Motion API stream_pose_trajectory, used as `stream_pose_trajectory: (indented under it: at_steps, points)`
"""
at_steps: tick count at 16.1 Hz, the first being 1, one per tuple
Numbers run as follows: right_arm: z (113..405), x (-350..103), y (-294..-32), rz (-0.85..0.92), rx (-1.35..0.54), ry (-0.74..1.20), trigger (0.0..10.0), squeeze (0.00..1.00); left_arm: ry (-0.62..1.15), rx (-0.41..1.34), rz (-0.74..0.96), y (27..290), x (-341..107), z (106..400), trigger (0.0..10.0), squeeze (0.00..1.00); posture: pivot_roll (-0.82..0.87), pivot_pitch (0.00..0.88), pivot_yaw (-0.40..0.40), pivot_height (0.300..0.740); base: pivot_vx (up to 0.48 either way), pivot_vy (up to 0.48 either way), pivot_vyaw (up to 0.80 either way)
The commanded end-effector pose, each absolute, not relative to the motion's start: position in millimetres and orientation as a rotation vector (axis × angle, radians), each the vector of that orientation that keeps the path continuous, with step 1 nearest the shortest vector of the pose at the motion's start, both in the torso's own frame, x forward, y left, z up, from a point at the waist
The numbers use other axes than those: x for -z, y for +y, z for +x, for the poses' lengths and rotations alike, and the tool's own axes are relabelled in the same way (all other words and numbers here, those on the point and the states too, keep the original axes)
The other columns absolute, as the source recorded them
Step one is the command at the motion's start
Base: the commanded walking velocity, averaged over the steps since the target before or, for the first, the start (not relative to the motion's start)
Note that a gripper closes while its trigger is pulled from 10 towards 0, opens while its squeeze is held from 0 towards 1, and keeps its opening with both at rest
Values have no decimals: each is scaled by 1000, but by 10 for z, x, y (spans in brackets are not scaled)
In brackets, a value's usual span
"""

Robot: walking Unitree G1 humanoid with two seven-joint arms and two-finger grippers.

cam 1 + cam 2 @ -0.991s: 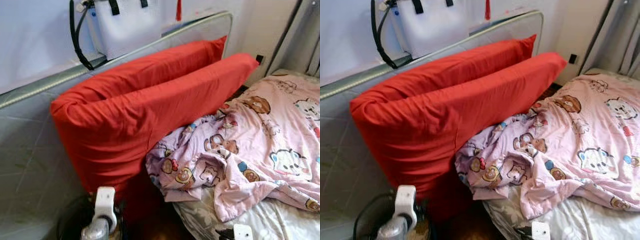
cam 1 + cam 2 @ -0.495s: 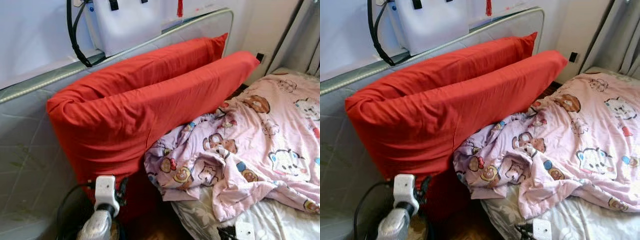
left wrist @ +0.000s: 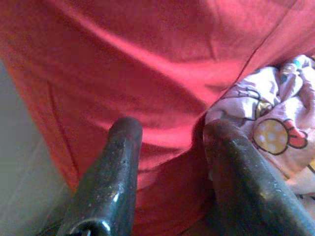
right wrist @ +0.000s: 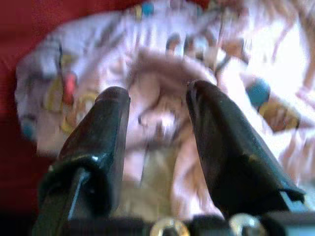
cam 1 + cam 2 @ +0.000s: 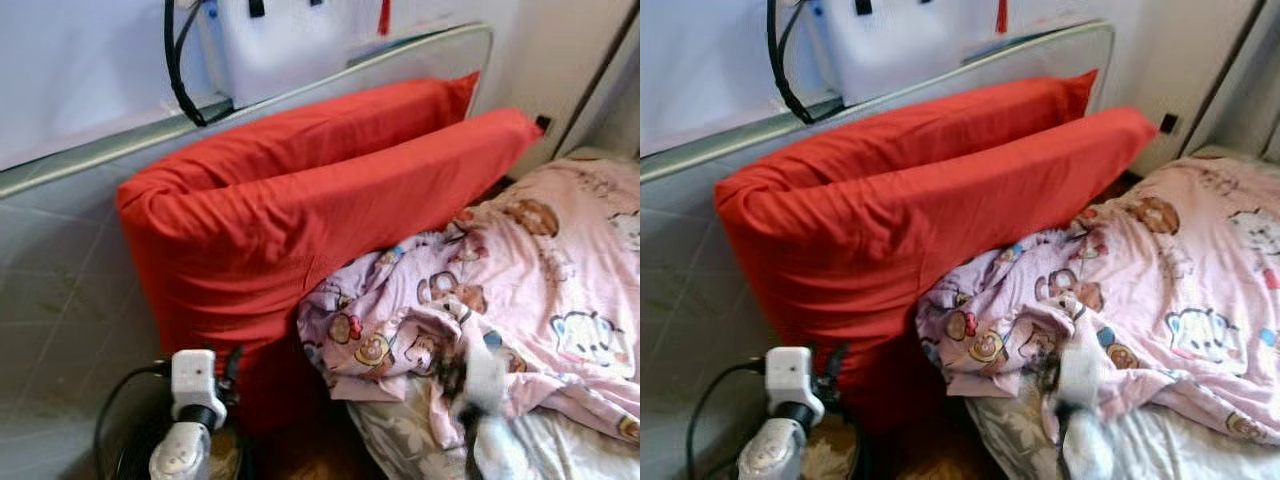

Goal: Clean up the room

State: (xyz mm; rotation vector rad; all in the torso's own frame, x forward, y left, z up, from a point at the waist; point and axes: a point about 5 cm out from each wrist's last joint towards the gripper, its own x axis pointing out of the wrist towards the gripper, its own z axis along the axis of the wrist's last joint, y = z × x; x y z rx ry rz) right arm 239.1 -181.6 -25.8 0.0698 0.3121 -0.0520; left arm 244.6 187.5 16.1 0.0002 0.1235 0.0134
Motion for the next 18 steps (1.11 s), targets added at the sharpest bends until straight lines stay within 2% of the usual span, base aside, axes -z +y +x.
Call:
stream_pose_trajectory:
  at_steps: [1,6,9,12,18]
  points:
    - [2467,177,-1842,64,53,265,10000,0,140,-15,-4,1866,-152,2423,10000,0,-46,0,19,740,0,0,0]
    - [2546,49,-1864,27,80,194,10000,0,143,1,-24,1785,-164,2456,10000,0,-49,0,14,740,0,0,0]
    - [2589,42,-1824,10,85,221,10000,0,144,0,-24,1799,-179,2455,10000,0,-47,0,14,740,0,0,0]
    - [2600,29,-1781,33,80,208,10000,0,143,0,-22,1815,-191,2465,10000,0,-49,0,24,720,0,0,0]
    - [2606,0,-1783,39,90,198,10000,0,130,3,-15,1814,-264,2547,10000,0,-45,0,22,720,0,0,0]
